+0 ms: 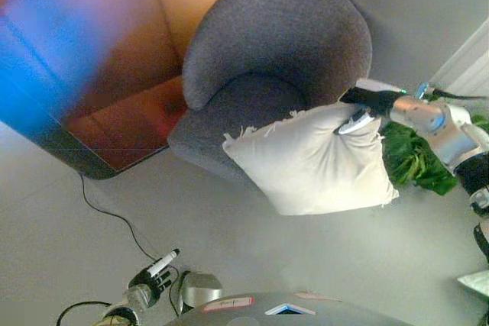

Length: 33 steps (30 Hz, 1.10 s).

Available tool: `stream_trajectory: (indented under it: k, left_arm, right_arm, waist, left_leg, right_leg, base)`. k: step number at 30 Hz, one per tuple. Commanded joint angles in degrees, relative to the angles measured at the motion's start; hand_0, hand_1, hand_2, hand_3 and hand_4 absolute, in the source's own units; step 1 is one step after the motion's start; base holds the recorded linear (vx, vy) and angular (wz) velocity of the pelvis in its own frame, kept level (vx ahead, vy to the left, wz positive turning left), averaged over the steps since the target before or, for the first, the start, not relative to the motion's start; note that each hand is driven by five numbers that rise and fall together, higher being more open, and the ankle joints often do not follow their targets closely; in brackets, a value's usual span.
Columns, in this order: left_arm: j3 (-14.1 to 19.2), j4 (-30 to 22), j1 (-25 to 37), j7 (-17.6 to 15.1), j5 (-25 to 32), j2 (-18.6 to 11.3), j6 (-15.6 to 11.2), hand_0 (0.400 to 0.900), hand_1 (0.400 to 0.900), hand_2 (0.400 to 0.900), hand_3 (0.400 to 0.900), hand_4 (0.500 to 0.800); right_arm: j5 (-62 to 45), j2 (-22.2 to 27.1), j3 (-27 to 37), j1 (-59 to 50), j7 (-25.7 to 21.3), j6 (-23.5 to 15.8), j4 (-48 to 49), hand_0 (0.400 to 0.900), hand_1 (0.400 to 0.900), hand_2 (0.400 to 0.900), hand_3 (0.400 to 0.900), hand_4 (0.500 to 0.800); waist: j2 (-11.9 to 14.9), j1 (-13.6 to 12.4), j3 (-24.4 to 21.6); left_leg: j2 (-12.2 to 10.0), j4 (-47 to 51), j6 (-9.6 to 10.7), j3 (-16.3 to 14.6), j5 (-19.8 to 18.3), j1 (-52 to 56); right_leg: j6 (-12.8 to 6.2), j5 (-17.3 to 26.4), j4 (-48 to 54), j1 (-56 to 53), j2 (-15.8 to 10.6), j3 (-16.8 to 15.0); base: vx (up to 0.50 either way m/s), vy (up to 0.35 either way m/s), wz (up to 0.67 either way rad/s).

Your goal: Pick up the pillow and put it on the sofa.

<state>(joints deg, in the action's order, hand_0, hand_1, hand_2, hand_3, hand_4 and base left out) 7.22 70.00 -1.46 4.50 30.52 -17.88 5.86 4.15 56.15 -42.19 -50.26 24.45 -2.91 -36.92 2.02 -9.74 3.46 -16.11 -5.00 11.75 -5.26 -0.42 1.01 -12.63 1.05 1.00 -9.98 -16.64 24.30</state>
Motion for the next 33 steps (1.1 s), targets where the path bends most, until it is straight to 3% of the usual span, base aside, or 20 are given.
stream_trajectory:
  k: [1,10,15,18,23,31,32,33]
  left_arm:
    - [-3.3,3.6,1.2,-0.3,-2.7,-4.8,-0.5,0.9,0.9,0.9,0.9,0.8]
    - [-1.7,5.6,-1.8,0.5,-5.8,-5.5,-1.1,0.9,0.9,0.9,0.9,0.8]
    - [-1.3,5.7,-3.3,1.2,-7.6,-6.3,-2.0,0.9,0.9,0.9,0.9,0.8]
    - [-2.1,4.9,-2.8,2.9,-7.7,-7.0,-3.5,0.9,0.9,0.9,0.9,0.8]
    - [-4.1,3.5,-1.4,5.7,-4.2,-7.3,-5.5,0.9,0.9,0.9,0.9,0.8]
    - [-4.3,3.2,-3.0,9.0,-0.7,-6.6,-8.7,0.9,0.9,0.9,0.9,0.8]
    - [-4.5,3.3,-3.1,9.5,-0.2,-6.6,-8.7,0.9,0.9,0.9,0.9,0.8]
    - [-4.6,3.3,-3.1,9.9,0.3,-6.7,-8.6,0.9,0.9,0.9,0.9,0.8]
  right_arm:
    - [-8.6,-0.9,1.8,-20.2,-2.2,-4.0,-4.4,0.4,0.4,0.4,0.4,0.5]
    - [-11.1,-4.8,-0.7,-27.4,1.1,-2.1,-17.6,0.4,0.4,0.4,0.4,0.5]
    - [-9.5,-6.7,-0.1,-28.9,2.6,2.7,-25.1,0.4,0.4,0.4,0.4,0.5]
    - [-8.1,-7.6,-0.2,-31.0,0.0,5.2,-29.5,0.4,0.4,0.4,0.4,0.5]
    - [-8.3,-6.6,-1.3,-35.1,-5.7,8.8,-31.5,0.4,0.4,0.4,0.4,0.5]
    - [-7.0,-2.9,-0.5,-38.3,-14.5,12.6,-37.6,0.4,0.4,0.4,0.4,0.5]
    - [-6.0,-2.2,-0.6,-38.8,-15.7,12.7,-38.1,0.629,0.629,0.629,0.629,0.638]
    - [-4.1,-1.6,-0.7,-39.0,-16.3,13.6,-38.4,0.9,0.9,0.9,0.9,0.8]
  waist:
    - [2.7,-4.2,-4.7]
    - [2.2,-9.5,-4.1]
    - [1.2,-13.0,-2.6]
    - [-0.3,-15.6,0.6]
    - [-3.9,-16.6,7.4]
    - [-8.2,-15.8,11.5]
    - [-8.7,-15.5,11.5]
    - [-9.1,-15.1,11.5]
  left_leg:
    - [-1.5,8.9,1.9,-0.4,9.1,2.3]
    - [-1.4,9.1,2.1,4.3,10.1,0.9]
    - [-1.3,8.4,2.4,8.2,11.4,-1.7]
    - [-1.5,7.6,2.6,11.9,10.6,-5.3]
    - [-0.7,8.9,1.2,15.0,10.4,-12.4]
    - [1.2,9.6,-0.3,14.4,11.8,-18.6]
    - [1.4,9.6,-0.4,14.0,11.9,-18.7]
    - [1.5,9.7,-0.3,13.6,12.0,-18.7]
  right_leg:
    - [-0.93,2.0,-4.8,2.4,-3.2,0.3]
    - [-0.35,-0.9,-6.5,0.3,-2.8,3.4]
    - [0.74,-3.4,-9.4,1.6,-2.7,5.2]
    - [1.54,-6.9,-15.1,7.5,-3.6,5.3]
    - [2.29,-8.5,-24.2,21.3,-7.3,3.6]
    - [1.88,-8.8,-30.1,31.9,-10.4,-0.2]
    - [1.75,-8.7,-30.2,32.3,-10.7,-0.4]
    - [1.63,-8.6,-30.3,32.6,-11.0,-0.6]
  base:
    - [0.1,0.004,0.19]
    - [0.13,-0.005,0.24]
    - [0.11,-0.03,0.22]
    - [-0.06,-0.083,0.26]
    - [-0.29,-0.044,0.19]
    - [-0.14,0.031,0.05]
    - [-0.1,0.105,0.01]
    - [-0.07,0.11,-0.03]
